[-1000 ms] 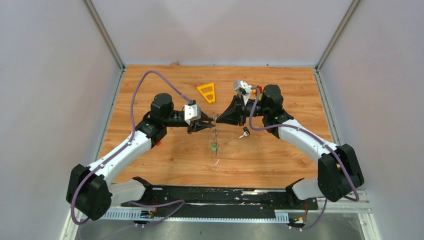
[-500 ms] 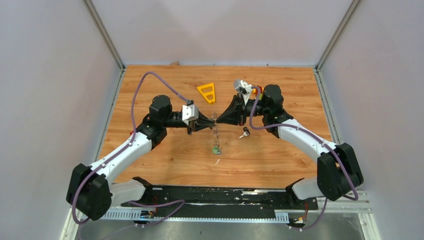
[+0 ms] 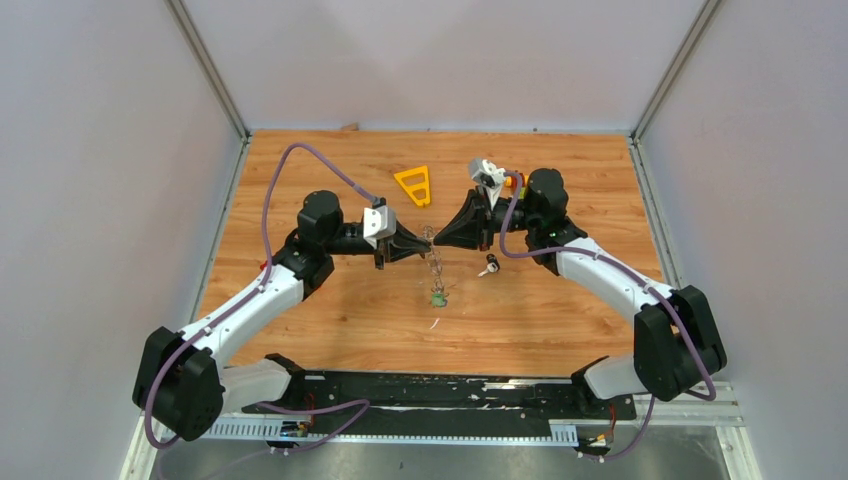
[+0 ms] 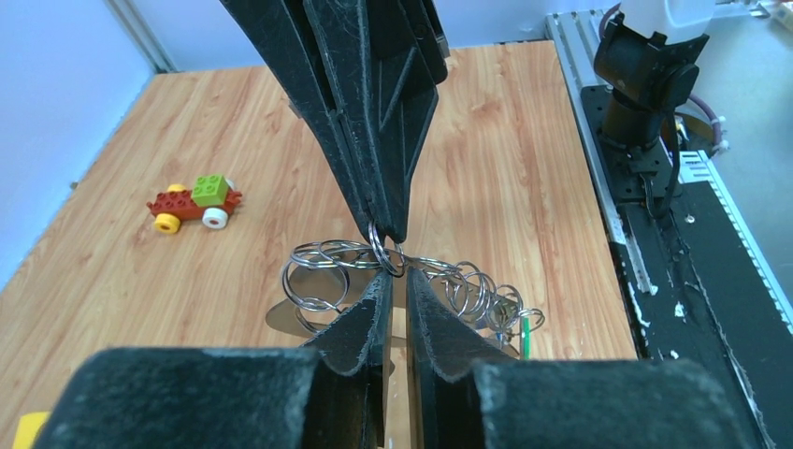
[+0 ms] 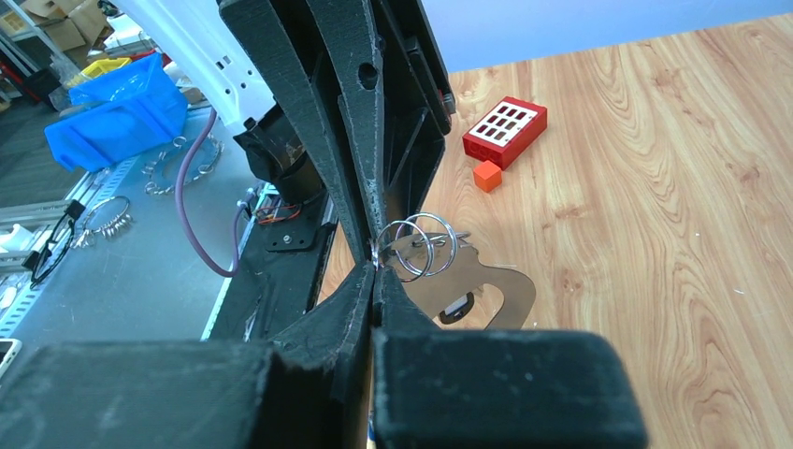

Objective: Put the keys on the keyring
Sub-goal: Adjust the keyring.

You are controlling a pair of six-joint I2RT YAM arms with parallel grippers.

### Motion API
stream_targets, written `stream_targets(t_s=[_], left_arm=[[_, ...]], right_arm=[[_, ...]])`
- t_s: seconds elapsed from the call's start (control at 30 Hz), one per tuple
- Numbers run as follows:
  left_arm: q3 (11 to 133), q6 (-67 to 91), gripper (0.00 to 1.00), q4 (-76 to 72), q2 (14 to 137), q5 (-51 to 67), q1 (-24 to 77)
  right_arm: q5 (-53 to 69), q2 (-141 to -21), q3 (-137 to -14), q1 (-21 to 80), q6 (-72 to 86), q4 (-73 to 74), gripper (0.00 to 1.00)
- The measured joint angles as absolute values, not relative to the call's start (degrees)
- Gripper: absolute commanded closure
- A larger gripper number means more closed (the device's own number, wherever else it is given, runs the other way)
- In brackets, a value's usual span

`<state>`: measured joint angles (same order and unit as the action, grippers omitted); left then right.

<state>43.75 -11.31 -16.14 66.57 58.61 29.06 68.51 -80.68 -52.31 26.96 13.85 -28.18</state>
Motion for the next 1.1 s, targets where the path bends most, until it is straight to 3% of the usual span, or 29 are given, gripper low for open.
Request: stream_targets(t_s=[1.1], left_arm=[[39.68,3.92,0.9,-28.36,67.46,54.0,28.84]], right_arm=[[66.06,-81.03,-52.31,26.81,9.52,-26.02,1.0]])
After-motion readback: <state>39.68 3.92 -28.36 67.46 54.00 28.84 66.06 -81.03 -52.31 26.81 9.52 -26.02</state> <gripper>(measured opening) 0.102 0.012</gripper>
